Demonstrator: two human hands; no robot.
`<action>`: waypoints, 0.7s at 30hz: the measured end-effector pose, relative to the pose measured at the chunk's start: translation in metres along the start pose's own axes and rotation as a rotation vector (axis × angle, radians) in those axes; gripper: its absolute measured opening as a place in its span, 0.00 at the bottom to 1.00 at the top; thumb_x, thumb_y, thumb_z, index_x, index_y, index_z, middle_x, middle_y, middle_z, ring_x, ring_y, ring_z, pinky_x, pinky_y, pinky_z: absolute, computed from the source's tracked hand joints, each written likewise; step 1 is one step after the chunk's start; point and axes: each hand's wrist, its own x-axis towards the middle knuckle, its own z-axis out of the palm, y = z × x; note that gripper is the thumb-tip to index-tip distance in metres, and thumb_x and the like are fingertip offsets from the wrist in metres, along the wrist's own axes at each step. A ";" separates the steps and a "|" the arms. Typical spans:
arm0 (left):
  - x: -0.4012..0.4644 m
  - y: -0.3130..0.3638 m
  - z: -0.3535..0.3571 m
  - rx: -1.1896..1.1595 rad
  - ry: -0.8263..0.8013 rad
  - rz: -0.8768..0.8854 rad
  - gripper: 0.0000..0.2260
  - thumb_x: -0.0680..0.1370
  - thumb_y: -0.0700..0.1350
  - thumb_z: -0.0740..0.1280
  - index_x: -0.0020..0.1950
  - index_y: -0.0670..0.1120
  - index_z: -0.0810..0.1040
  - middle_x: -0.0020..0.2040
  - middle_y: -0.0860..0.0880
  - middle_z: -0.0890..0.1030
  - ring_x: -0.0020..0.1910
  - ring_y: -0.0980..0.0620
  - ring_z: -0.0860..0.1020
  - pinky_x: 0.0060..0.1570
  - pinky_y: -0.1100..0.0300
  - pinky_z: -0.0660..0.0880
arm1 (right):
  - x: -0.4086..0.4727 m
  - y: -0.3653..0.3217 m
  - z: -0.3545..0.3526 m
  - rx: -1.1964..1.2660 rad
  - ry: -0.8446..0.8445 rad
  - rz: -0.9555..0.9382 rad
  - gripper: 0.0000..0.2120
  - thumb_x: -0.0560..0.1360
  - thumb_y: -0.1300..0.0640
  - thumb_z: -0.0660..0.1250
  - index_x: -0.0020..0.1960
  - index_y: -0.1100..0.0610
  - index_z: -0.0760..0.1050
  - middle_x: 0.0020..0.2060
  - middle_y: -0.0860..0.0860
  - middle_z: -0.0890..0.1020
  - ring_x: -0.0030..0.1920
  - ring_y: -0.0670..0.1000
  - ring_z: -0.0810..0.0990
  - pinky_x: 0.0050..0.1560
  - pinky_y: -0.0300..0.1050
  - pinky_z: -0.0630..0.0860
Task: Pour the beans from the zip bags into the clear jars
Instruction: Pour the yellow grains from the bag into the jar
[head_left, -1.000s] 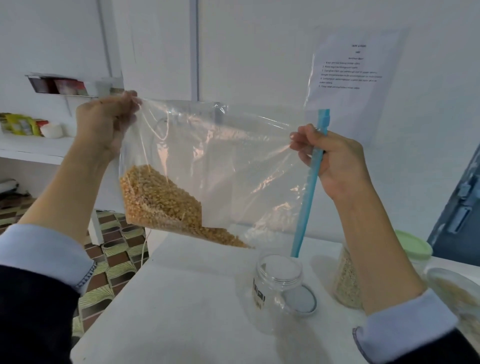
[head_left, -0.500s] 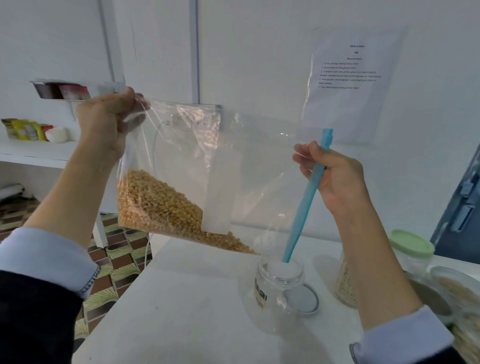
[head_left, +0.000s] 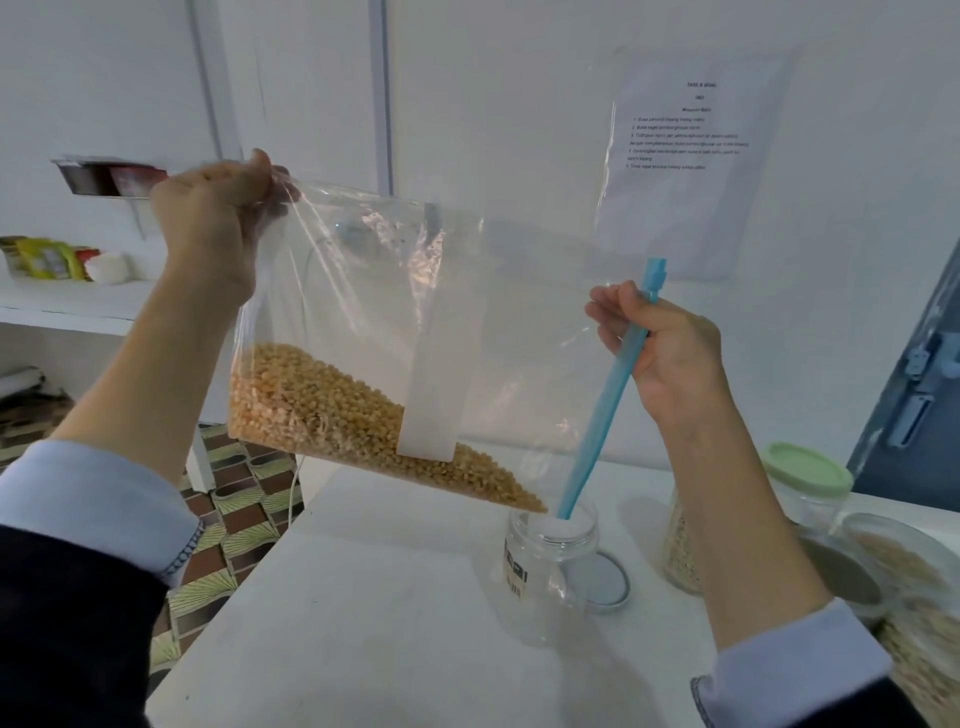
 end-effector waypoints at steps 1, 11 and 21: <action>-0.001 0.001 0.000 0.007 -0.002 0.005 0.19 0.74 0.30 0.66 0.24 0.44 0.78 0.26 0.46 0.78 0.31 0.47 0.78 0.44 0.56 0.76 | 0.000 0.001 -0.001 0.011 0.004 0.003 0.04 0.75 0.60 0.68 0.45 0.60 0.79 0.42 0.53 0.85 0.44 0.50 0.85 0.46 0.40 0.78; -0.005 0.007 0.014 0.062 -0.004 0.065 0.10 0.73 0.30 0.67 0.32 0.39 0.75 0.26 0.47 0.77 0.29 0.49 0.76 0.38 0.58 0.72 | 0.003 0.005 -0.006 0.056 0.023 0.031 0.03 0.75 0.61 0.68 0.45 0.59 0.79 0.41 0.52 0.85 0.43 0.49 0.85 0.46 0.40 0.77; -0.008 0.009 0.019 0.084 0.014 0.061 0.15 0.74 0.34 0.69 0.27 0.44 0.76 0.26 0.48 0.78 0.30 0.50 0.76 0.40 0.57 0.73 | 0.005 0.007 -0.008 0.084 0.022 0.059 0.04 0.76 0.61 0.67 0.49 0.61 0.78 0.42 0.52 0.85 0.43 0.48 0.85 0.44 0.38 0.77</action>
